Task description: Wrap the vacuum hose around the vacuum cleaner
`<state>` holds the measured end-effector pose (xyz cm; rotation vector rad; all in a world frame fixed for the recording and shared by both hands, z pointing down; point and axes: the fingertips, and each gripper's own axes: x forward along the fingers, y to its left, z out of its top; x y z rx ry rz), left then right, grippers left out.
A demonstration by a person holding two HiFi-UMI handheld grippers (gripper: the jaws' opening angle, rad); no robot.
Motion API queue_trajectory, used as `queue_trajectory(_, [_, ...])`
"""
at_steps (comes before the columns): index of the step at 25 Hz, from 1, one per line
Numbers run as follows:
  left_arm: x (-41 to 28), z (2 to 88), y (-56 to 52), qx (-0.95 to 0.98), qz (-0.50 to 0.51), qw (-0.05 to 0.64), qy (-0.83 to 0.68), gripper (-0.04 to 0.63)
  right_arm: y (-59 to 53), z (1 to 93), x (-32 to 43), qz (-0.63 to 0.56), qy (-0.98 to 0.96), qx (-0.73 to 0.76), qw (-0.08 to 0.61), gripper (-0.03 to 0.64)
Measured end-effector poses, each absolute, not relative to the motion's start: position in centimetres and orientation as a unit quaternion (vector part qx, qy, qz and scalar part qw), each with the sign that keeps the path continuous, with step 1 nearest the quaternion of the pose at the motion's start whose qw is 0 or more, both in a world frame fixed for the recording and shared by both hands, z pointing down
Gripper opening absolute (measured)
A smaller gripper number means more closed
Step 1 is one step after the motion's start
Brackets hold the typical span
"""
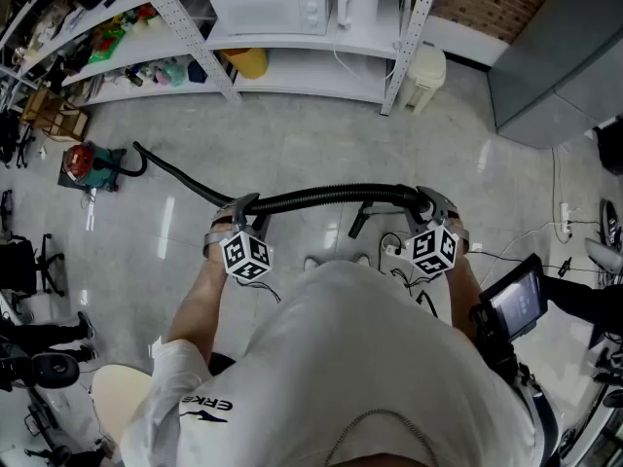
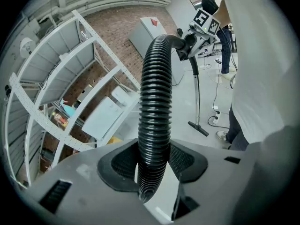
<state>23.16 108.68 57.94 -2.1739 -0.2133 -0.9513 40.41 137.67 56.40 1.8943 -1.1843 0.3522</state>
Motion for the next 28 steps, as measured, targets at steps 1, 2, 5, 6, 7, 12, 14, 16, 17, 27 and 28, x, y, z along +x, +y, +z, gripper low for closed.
queue_trajectory(1, [23.0, 57.9, 108.7, -0.848, -0.371, 0.370, -0.083, 0.167, 137.8, 56.4, 40.2, 0.141, -0.473, 0.758, 0.426, 0.173])
queue_trajectory(2, [22.8, 57.9, 108.8, -0.848, -0.371, 0.370, -0.084, 0.166, 137.8, 56.3, 40.1, 0.142, -0.473, 0.758, 0.427, 0.173])
queue_trajectory(5, [22.7, 57.7, 108.9, -0.848, -0.371, 0.370, -0.084, 0.166, 138.0, 56.3, 39.9, 0.143, -0.472, 0.758, 0.427, 0.173])
queue_trajectory(6, [22.7, 57.7, 108.9, -0.848, -0.370, 0.370, -0.084, 0.166, 138.0, 56.3, 39.8, 0.143, -0.472, 0.758, 0.427, 0.173])
queue_trajectory(7, [22.7, 57.7, 108.9, -0.849, -0.369, 0.370, -0.084, 0.167, 138.0, 56.3, 39.8, 0.143, -0.472, 0.759, 0.426, 0.173])
queue_trajectory(12, [22.5, 57.4, 108.8, -0.851, -0.364, 0.369, -0.080, 0.166, 138.0, 56.1, 39.4, 0.141, -0.469, 0.763, 0.423, 0.173])
queue_trajectory(14, [22.5, 57.4, 108.8, -0.852, -0.363, 0.369, -0.078, 0.166, 138.0, 56.0, 39.3, 0.140, -0.470, 0.764, 0.420, 0.173])
queue_trajectory(16, [22.5, 57.4, 108.7, -0.852, -0.363, 0.368, -0.077, 0.166, 137.9, 56.0, 39.3, 0.140, -0.471, 0.764, 0.418, 0.173])
queue_trajectory(17, [22.5, 57.4, 108.7, -0.852, -0.363, 0.368, -0.077, 0.167, 137.9, 56.0, 39.3, 0.140, -0.472, 0.764, 0.418, 0.173])
queue_trajectory(27, [22.3, 57.3, 108.0, -0.857, -0.361, 0.363, -0.060, 0.167, 137.1, 56.0, 39.4, 0.137, -0.475, 0.764, 0.414, 0.173])
queue_trajectory(28, [22.3, 57.1, 107.8, -0.858, -0.360, 0.362, -0.056, 0.166, 136.8, 56.0, 39.4, 0.136, -0.476, 0.763, 0.415, 0.173])
